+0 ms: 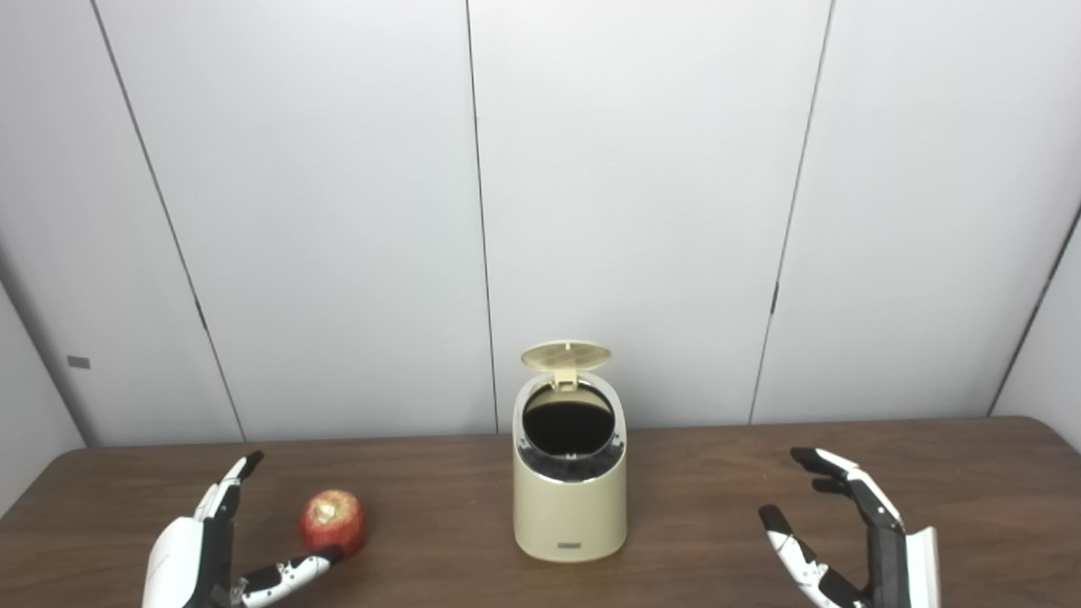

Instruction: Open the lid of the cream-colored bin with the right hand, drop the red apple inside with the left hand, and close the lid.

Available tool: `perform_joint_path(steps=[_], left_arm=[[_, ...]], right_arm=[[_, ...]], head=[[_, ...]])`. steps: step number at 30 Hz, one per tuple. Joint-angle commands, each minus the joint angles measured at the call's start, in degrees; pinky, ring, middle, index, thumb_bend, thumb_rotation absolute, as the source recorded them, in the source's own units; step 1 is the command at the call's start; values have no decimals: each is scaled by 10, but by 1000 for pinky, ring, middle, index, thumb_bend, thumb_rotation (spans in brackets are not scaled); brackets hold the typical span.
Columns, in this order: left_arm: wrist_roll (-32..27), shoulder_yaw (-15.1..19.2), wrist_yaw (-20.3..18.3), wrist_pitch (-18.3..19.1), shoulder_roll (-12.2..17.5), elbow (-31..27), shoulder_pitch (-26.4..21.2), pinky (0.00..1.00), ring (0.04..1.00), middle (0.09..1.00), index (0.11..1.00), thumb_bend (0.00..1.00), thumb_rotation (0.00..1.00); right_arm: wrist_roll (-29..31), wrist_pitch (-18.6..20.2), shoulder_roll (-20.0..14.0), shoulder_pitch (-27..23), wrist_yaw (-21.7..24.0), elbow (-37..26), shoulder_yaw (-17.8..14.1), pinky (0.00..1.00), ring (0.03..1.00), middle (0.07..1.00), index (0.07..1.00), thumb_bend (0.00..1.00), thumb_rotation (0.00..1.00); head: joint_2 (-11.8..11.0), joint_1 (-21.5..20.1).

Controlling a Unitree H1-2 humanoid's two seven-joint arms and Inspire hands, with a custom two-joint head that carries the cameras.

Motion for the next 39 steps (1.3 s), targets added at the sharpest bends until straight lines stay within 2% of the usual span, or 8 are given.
perform_joint_path(steps=[1,6,12,17,20,29,35,39], left_arm=[[10,-6,9,4,17,4,-33,779,911,921,932,1000,231],[5,-25,-16,44,34,32,-62,752,871,904,929,1000,243],[-1,-51,-26,65,45,85,-85,791,912,923,948,1000,291],[-41,-53,-60,93,43,105,-97,803,932,937,956,1000,322],[-67,-53,-76,94,46,111,-98,770,916,936,957,1000,340],[-115,-52,-85,101,47,134,-102,860,965,973,977,1000,351],[-129,-60,-94,102,50,136,-105,850,944,956,983,1000,361],[-133,-70,-103,99,53,127,-102,818,912,936,974,1000,364]], right_arm=[[2,-24,-4,26,2,21,-2,602,684,690,674,279,365],[11,-34,-13,25,2,29,-5,585,667,681,663,290,425],[24,-33,-22,26,13,32,-9,590,674,689,669,292,470],[32,-24,-27,29,24,32,-14,602,689,700,681,298,509],[37,-18,-27,30,32,30,-18,610,698,705,687,299,508],[42,-26,-34,32,42,34,-30,599,693,701,682,292,446],[40,-36,-40,26,33,51,-32,602,686,689,671,306,529],[41,-35,-40,24,35,56,-32,601,686,692,673,306,537]], head=[[1,6],[-1,27],[-2,52],[-7,70],[-7,76],[-5,93],[-4,98],[-3,99]])
